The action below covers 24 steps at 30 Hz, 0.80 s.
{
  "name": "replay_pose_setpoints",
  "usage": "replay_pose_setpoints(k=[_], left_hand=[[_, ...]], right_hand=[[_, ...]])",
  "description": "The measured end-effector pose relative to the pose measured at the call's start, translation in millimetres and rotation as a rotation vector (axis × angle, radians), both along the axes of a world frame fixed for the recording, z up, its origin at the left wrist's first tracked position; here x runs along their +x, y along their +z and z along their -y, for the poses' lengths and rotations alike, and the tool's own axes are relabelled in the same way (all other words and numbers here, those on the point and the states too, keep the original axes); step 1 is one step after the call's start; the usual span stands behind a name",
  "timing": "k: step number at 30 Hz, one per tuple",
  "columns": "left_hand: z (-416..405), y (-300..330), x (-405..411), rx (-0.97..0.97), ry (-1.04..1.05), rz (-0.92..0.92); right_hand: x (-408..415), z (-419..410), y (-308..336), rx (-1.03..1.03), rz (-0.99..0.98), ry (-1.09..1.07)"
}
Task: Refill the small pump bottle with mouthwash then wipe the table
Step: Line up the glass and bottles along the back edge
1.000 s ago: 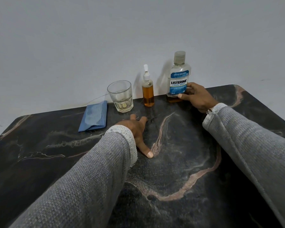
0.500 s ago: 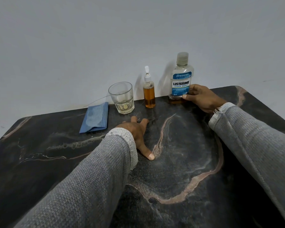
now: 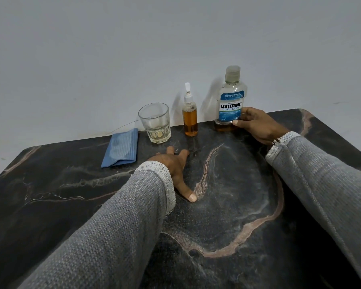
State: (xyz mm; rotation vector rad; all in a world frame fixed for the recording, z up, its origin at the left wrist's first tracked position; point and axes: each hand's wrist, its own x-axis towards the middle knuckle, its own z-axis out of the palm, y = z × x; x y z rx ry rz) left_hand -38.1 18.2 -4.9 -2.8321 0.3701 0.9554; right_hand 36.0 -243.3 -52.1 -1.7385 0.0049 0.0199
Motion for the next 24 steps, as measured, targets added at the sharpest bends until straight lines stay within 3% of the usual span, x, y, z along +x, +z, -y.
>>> replay_pose_setpoints(k=[7, 13, 20, 24], left_hand=[[-1, -1, 0, -0.007, -0.003, 0.004], [1, -2, 0, -0.006, 0.003, 0.009], [0, 3, -11, -0.049, 0.025, 0.018], [-5, 4, -29, -0.166, 0.067, 0.064]], right_hand=[[0, 0, -1, 0.022, -0.011, -0.013], [1, 0, -3, 0.255, -0.015, -0.139], [-29, -1, -8, 0.165, -0.034, -0.210], [-74, -12, -8, 0.102, -0.023, -0.217]])
